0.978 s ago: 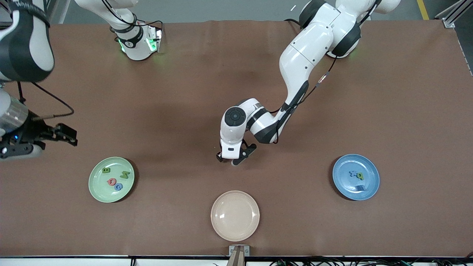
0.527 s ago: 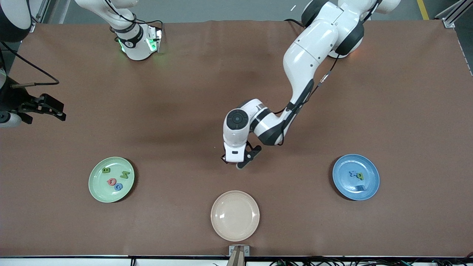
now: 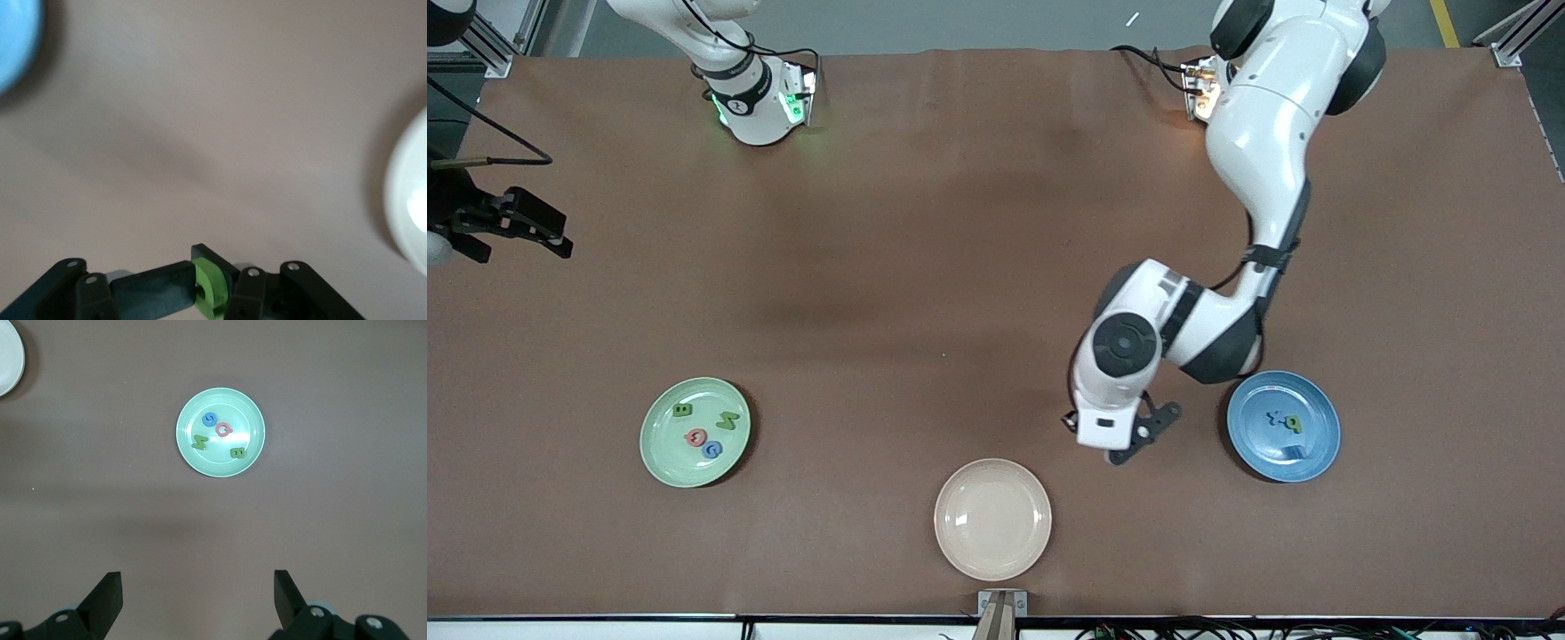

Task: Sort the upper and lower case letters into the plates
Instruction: 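Carry the green n to the blue plate and open the left gripper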

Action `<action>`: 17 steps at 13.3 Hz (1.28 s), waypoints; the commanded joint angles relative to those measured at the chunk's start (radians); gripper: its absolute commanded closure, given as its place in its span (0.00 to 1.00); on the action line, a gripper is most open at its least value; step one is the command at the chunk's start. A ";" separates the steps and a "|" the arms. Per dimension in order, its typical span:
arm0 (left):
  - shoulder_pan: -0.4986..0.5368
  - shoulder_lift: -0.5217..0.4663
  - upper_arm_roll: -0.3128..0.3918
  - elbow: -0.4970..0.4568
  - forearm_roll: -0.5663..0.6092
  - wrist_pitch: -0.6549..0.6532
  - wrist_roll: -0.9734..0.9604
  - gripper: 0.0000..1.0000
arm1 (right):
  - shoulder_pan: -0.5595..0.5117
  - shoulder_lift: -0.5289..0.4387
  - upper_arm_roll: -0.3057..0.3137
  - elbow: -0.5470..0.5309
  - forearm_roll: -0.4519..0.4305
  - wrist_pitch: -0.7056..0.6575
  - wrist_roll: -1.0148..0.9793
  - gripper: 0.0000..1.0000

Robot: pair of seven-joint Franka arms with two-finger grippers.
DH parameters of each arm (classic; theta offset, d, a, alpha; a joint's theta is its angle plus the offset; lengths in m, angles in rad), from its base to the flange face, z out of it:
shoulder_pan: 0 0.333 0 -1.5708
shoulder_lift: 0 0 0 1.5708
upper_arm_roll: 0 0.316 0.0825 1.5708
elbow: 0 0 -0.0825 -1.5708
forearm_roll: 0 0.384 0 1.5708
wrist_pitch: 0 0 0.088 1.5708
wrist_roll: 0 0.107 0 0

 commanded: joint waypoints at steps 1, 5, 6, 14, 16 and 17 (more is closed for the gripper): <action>0.085 -0.076 -0.004 -0.083 0.003 -0.102 0.175 1.00 | -0.009 -0.030 0.009 -0.014 0.013 -0.014 0.016 0.00; 0.280 -0.104 -0.006 -0.159 0.004 -0.150 0.474 0.99 | -0.001 -0.016 0.008 0.064 0.001 -0.077 0.010 0.00; 0.335 -0.096 -0.007 -0.168 0.003 -0.136 0.533 0.97 | -0.007 -0.016 0.008 0.081 0.000 -0.077 0.010 0.00; 0.400 -0.176 -0.012 -0.308 0.003 0.021 0.587 0.00 | -0.018 0.013 0.003 0.092 -0.002 -0.023 0.013 0.00; 0.404 -0.278 -0.032 -0.302 -0.008 -0.029 0.695 0.00 | -0.019 0.013 0.003 0.092 -0.002 -0.011 0.013 0.00; 0.407 -0.327 -0.033 -0.298 -0.013 -0.029 0.728 0.00 | -0.021 0.013 0.003 0.094 -0.002 -0.003 0.013 0.00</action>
